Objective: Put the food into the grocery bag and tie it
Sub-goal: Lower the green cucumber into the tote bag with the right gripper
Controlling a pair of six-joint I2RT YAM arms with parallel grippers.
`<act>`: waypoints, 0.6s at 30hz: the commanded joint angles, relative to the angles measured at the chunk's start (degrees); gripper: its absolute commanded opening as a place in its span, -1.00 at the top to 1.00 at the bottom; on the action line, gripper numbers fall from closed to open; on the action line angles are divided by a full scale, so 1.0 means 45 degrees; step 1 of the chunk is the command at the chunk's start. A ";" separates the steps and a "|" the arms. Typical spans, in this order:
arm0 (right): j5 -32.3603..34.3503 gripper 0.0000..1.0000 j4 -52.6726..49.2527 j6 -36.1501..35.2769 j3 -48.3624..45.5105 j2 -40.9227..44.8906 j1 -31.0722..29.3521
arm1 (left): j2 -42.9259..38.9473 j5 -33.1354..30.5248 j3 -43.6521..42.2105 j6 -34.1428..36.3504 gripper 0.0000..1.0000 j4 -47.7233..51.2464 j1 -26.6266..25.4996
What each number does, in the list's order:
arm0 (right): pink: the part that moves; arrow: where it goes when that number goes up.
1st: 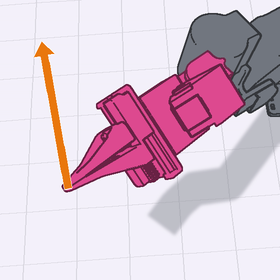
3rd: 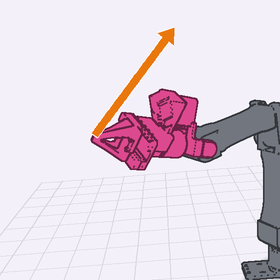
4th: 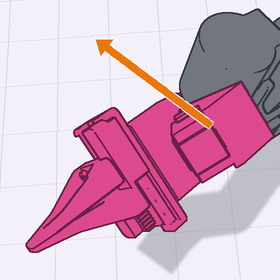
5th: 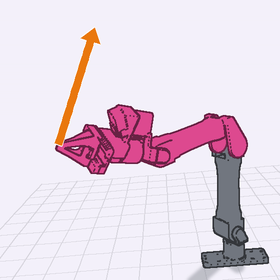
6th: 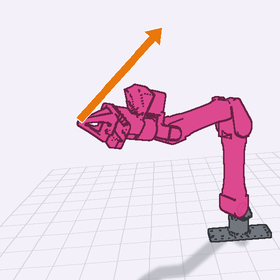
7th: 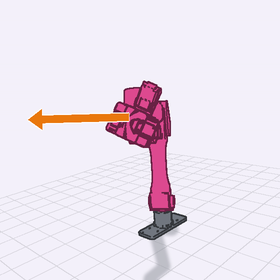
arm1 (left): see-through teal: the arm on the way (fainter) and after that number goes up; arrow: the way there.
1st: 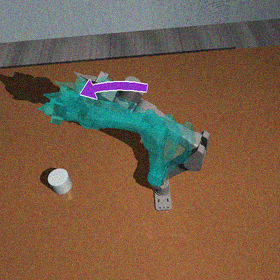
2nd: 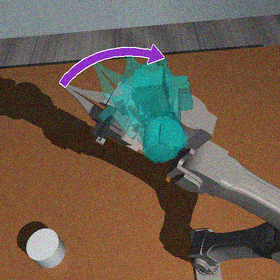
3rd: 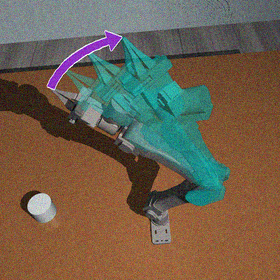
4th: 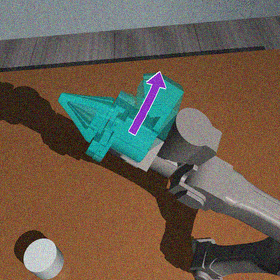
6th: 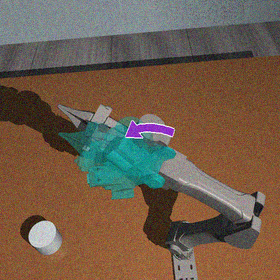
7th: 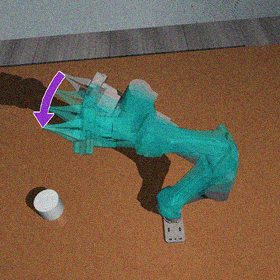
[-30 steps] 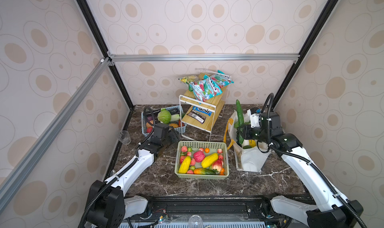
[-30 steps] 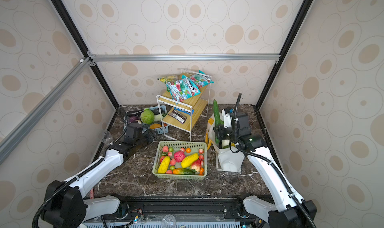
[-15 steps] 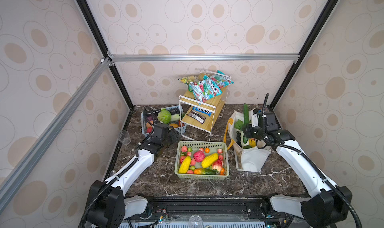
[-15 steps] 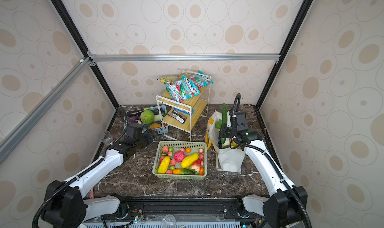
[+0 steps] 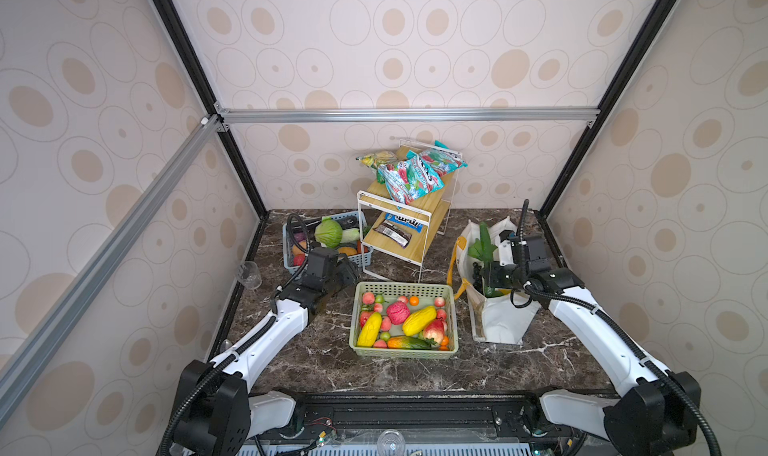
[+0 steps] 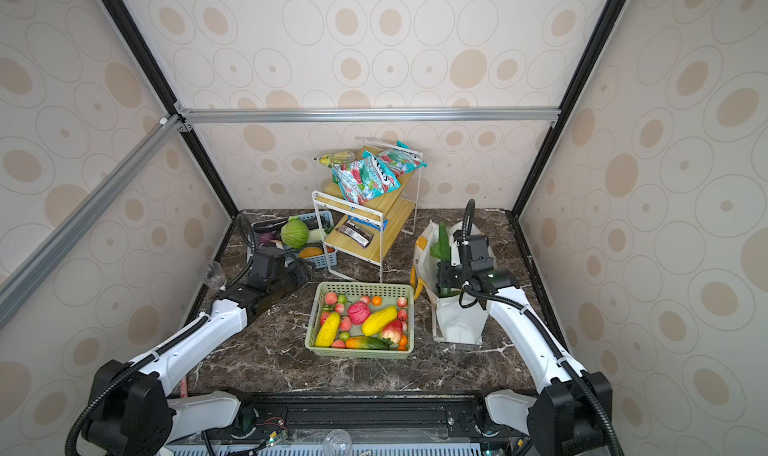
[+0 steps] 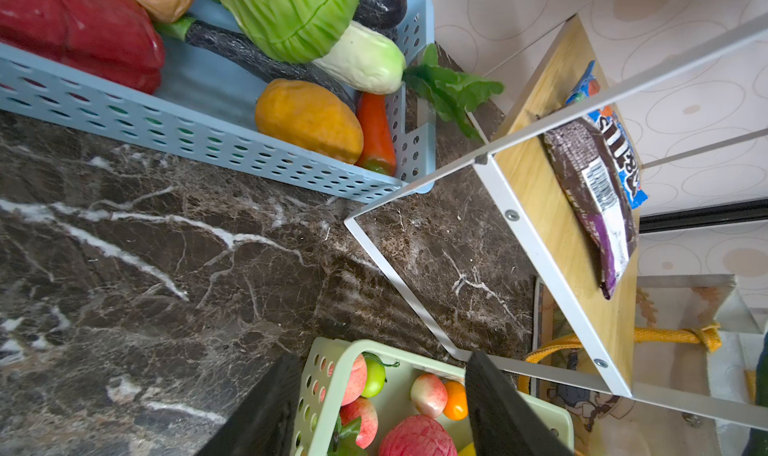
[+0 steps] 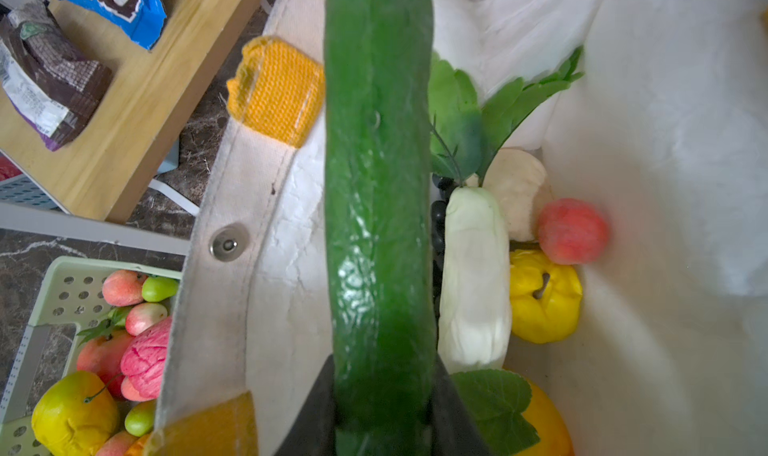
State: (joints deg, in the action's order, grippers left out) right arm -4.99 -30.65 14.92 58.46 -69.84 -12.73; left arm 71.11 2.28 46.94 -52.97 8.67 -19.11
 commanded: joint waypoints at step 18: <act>0.0069 0.51 -0.1348 0.0223 0.0406 -0.1329 0.0090 | -0.0176 -0.0188 -0.0109 0.0161 -0.27 -0.0078 0.0092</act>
State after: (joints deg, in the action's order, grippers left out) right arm -6.02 -34.68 15.14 58.61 -75.09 -12.73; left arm 71.09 2.26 46.41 -52.97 8.27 -19.09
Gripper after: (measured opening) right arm 0.285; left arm 0.637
